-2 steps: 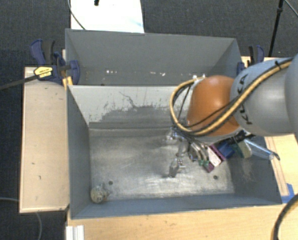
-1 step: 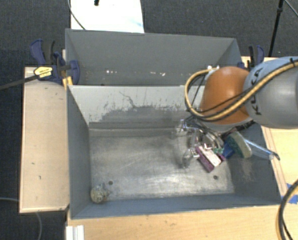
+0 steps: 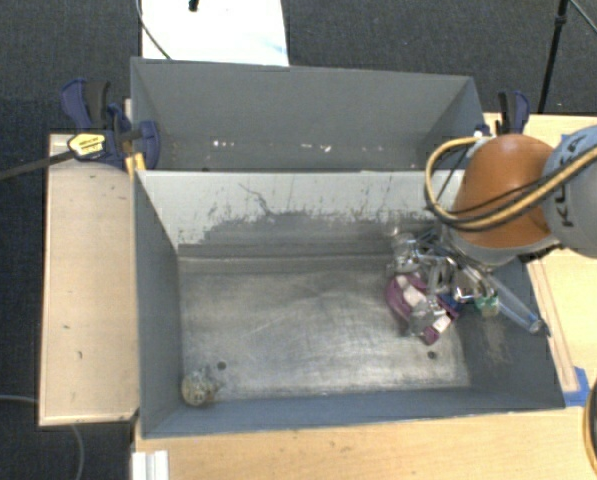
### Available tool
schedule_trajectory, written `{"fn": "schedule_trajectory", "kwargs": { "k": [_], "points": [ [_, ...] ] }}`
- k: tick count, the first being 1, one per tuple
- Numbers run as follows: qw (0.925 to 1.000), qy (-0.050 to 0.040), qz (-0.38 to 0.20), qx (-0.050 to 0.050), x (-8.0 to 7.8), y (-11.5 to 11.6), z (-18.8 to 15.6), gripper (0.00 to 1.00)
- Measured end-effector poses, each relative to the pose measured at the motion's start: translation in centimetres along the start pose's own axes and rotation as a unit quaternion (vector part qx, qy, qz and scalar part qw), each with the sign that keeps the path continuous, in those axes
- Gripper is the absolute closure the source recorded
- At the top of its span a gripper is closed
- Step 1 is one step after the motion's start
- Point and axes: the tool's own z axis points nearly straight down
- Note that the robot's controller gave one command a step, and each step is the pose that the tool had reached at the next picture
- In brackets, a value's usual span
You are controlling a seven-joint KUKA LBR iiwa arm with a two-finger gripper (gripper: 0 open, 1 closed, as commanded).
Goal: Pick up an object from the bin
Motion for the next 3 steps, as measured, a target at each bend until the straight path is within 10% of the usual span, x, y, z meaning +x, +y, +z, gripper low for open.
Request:
{"fn": "schedule_trajectory", "kwargs": {
  "k": [1, 2, 3],
  "points": [
    [0.9995, 0.0004, 0.030, -0.004, 3.3, -6.2, 0.3, 0.00],
    [0.9995, -0.0018, 0.031, -0.003, 3.1, -6.1, 0.1, 1.00],
    [0.9914, -0.0034, -0.131, 0.001, 4.0, -3.2, -19.6, 1.00]
  ]
}}
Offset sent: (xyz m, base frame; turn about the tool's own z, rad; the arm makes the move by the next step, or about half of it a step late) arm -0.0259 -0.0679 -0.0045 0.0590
